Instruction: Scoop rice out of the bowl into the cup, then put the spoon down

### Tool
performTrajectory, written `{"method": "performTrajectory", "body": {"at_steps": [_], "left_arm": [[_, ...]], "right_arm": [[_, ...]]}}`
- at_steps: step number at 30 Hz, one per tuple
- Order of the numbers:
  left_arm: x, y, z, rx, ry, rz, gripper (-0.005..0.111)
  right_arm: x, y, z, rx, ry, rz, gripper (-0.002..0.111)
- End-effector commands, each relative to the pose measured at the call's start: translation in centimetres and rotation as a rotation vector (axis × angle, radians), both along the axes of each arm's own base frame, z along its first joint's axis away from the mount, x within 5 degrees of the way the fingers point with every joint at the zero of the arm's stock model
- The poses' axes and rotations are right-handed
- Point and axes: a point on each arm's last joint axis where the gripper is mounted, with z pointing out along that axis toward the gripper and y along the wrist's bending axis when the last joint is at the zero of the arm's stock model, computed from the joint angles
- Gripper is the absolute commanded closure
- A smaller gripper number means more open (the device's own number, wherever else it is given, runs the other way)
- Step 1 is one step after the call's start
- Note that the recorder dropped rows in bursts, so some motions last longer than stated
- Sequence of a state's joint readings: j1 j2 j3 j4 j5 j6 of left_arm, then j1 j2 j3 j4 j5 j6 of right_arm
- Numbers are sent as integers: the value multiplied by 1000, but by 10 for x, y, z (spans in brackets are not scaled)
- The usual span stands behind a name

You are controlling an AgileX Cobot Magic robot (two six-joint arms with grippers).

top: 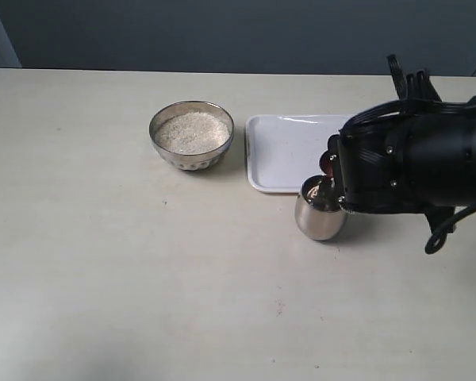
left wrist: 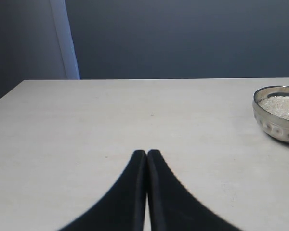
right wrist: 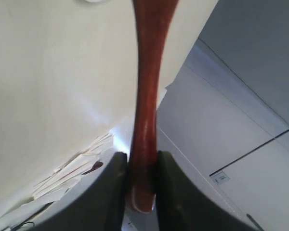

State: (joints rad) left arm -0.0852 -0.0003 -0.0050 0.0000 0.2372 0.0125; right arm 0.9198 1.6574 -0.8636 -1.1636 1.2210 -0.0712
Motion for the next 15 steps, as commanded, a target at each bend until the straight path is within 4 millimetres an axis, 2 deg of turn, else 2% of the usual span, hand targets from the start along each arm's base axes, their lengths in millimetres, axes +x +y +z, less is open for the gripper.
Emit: {"method": "performTrajectory", "body": {"at_steps": [1,15], "left_arm": [[0,0,-1,-3,1,-8,106],[0,0,-1,-3,1,-8,106]], "right_arm": [[-3,7,6,-12,-46,62,108],[-5,11,8,-15,-55,87,108]]}}
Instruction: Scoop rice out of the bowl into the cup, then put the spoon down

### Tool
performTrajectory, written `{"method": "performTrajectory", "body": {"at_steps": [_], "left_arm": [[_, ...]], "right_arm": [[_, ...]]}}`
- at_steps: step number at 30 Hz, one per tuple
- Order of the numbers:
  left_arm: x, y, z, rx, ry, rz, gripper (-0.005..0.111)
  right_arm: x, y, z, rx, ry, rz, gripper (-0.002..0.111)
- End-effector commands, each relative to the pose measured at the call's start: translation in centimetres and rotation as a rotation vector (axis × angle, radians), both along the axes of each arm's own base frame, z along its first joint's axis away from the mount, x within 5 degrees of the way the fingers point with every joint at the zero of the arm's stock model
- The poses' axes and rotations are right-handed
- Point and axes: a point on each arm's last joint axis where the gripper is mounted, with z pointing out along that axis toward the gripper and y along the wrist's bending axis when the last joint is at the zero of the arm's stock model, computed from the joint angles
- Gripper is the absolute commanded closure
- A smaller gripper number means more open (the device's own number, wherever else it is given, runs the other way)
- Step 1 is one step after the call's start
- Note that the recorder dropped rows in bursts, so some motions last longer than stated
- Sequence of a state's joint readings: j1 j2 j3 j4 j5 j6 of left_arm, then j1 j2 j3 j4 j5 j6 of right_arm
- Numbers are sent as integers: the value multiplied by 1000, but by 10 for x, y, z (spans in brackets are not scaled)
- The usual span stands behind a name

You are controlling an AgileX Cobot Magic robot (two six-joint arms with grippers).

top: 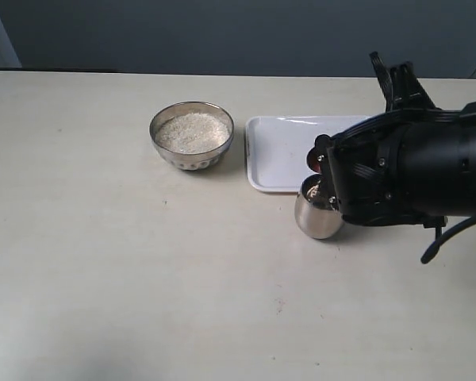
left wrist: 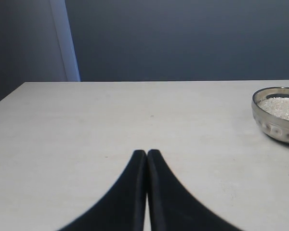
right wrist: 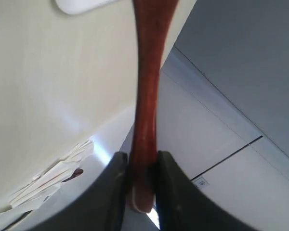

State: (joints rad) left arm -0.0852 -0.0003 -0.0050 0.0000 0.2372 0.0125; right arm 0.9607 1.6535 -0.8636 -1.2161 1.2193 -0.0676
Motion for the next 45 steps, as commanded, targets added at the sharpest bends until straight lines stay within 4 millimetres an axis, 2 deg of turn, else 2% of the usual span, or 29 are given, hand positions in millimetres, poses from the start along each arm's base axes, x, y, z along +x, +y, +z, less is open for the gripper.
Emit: {"method": "performTrajectory", "body": {"at_steps": [1,8,14,19,25,28,29,31,32,34,35,36,38,39,40,41,42,43,45], "left_arm": [[0,0,-1,-3,1,-8,106],[0,0,-1,-3,1,-8,106],[0,0,-1,-3,1,-8,106],[0,0,-1,-3,1,-8,106],[0,0,-1,-3,1,-8,106],[0,0,-1,-3,1,-8,106],[0,0,-1,-3,1,-8,106],[0,0,-1,-3,1,-8,106],[0,0,-1,-3,1,-8,106],[0,0,-1,-3,1,-8,106],[0,0,-1,-3,1,-8,106],[0,0,-1,-3,1,-8,106],[0,0,-1,-3,1,-8,106],[0,0,-1,-3,1,-8,106],[0,0,-1,-3,1,-8,106],[0,0,-1,-3,1,-8,106],[0,0,-1,-3,1,-8,106],[0,0,-1,-3,1,-8,106],[0,0,-1,-3,1,-8,106]], "right_arm": [[-1,0,3,3,-17,12,108],[-3,-1,2,29,-5,-15,108],[1,2,11,16,-86,40,108],[2,2,11,57,-115,17,108],[9,2,23,92,-230,44,108],[6,1,23,181,-240,-19,108],[4,0,19,170,-199,-34,108],[7,0,20,33,-158,49,108],[13,-2,26,38,-222,64,108],[20,-1,42,208,-394,31,108],[18,1,42,230,-382,13,108],[14,3,39,200,-319,12,108],[14,5,41,2,-244,123,108],[18,4,48,85,-339,105,108],[19,6,51,316,-451,14,108],[14,7,48,346,-416,-22,108],[9,8,42,267,-314,-15,108],[11,8,44,223,-315,16,108],[27,-1,60,518,-577,-89,108]]}}
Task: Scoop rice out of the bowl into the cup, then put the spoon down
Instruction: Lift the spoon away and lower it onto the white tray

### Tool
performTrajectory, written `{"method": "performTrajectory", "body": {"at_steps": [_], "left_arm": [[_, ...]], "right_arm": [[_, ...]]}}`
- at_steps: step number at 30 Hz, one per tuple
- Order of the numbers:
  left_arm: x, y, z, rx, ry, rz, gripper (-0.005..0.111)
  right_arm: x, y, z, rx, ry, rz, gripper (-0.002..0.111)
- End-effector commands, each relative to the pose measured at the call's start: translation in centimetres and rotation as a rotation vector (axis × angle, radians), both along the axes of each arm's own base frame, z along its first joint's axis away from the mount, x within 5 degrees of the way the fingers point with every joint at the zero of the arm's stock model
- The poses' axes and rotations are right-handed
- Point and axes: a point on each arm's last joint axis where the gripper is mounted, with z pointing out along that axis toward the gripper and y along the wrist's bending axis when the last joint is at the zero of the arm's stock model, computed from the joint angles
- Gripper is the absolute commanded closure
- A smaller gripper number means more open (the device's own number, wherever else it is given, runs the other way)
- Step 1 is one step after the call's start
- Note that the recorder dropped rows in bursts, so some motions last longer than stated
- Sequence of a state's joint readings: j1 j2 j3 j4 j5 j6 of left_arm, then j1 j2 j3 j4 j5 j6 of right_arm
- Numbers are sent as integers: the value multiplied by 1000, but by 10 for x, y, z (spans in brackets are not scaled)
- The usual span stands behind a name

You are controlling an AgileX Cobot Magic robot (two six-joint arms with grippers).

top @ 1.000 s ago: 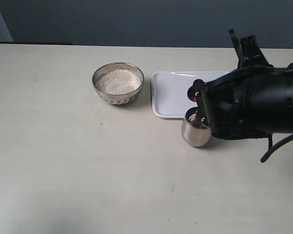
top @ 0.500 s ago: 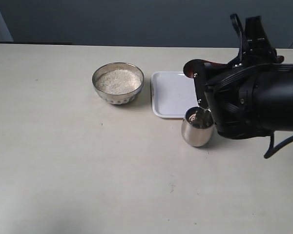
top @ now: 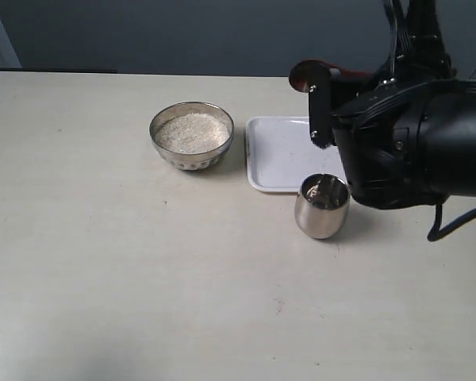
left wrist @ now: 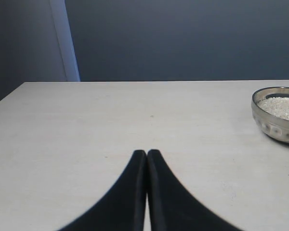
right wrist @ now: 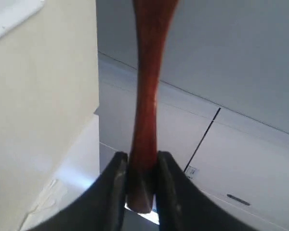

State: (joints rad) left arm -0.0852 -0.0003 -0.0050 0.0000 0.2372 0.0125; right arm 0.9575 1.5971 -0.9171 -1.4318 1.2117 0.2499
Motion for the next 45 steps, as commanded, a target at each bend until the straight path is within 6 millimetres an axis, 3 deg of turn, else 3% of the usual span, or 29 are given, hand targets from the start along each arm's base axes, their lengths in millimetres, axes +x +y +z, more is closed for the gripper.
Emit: {"method": "performTrajectory", "body": {"at_steps": [1,3,4,7,14,25,30,37,43,45], "left_arm": [[0,0,-1,-3,1,-8,106],[0,0,-1,-3,1,-8,106],[0,0,-1,-3,1,-8,106],[0,0,-1,-3,1,-8,106],[0,0,-1,-3,1,-8,106],[0,0,-1,-3,1,-8,106],[0,0,-1,-3,1,-8,106],[0,0,-1,-3,1,-8,106],[0,0,-1,-3,1,-8,106],[0,0,-1,-3,1,-8,106]], "right_arm": [[23,-17,22,396,-266,-172,108],[32,-28,20,524,-167,-312,108],[42,-30,13,662,-15,-349,108],[62,-33,0,777,182,-308,108],[121,-52,-31,842,372,-341,108],[169,-48,-90,814,617,-516,109],[181,-47,-112,751,730,-582,109],[190,-43,-119,732,760,-583,108],[188,-43,-119,682,805,-550,85],[188,-43,-119,682,805,-550,83]]}}
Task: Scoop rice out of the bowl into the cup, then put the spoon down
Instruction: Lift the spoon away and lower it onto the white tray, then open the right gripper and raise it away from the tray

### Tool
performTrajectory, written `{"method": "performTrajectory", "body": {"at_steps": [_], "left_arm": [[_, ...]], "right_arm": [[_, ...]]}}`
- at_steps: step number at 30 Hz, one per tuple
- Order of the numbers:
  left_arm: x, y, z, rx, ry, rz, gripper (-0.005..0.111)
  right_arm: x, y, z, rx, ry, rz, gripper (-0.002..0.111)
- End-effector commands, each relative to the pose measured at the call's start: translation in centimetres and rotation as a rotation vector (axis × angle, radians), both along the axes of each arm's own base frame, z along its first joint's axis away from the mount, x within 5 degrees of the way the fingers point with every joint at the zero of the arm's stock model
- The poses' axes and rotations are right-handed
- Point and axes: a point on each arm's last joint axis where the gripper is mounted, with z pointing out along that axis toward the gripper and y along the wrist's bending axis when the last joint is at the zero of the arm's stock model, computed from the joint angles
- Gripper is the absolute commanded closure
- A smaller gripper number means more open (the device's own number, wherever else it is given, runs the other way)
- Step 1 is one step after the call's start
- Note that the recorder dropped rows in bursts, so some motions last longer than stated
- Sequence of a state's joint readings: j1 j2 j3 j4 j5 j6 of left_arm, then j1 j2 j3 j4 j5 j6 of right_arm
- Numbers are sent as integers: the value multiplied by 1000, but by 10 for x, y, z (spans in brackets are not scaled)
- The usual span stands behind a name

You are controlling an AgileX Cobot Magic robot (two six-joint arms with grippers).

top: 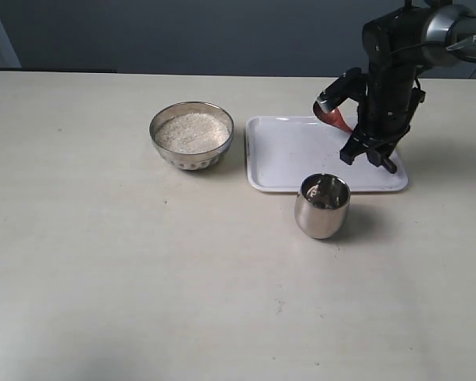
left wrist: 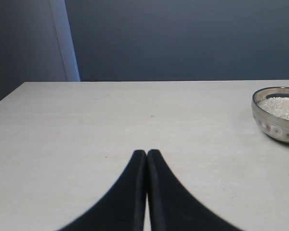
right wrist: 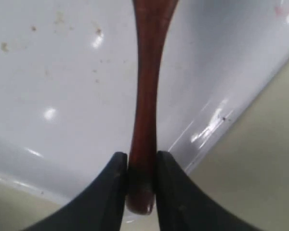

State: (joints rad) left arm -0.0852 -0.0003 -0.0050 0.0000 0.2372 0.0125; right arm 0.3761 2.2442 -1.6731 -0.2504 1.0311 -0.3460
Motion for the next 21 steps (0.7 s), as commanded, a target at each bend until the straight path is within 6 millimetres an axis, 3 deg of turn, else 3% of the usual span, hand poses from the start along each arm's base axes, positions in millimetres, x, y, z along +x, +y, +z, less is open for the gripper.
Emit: {"method": "performTrajectory", "body": {"at_steps": [1,9,12,14,16,21], "left_arm": [[0,0,-1,-3,1,-8,106],[0,0,-1,-3,1,-8,106],[0,0,-1,-3,1,-8,106],[0,0,-1,-3,-1,-7,106],[0,0,-1,-3,-1,-7,106],[0,0,-1,-3,-1,-7,106]], "right_arm": [[1,-3,2,-3,7,9,83],[2,-5,2,-24,-1,20,83],[1,-6,14,-26,-25,-16,85],[1,-6,30,6,-83,-77,93],[3,-4,56,95,-202,-155,109],[-11,-15,118,306,-417,-308,109]]}}
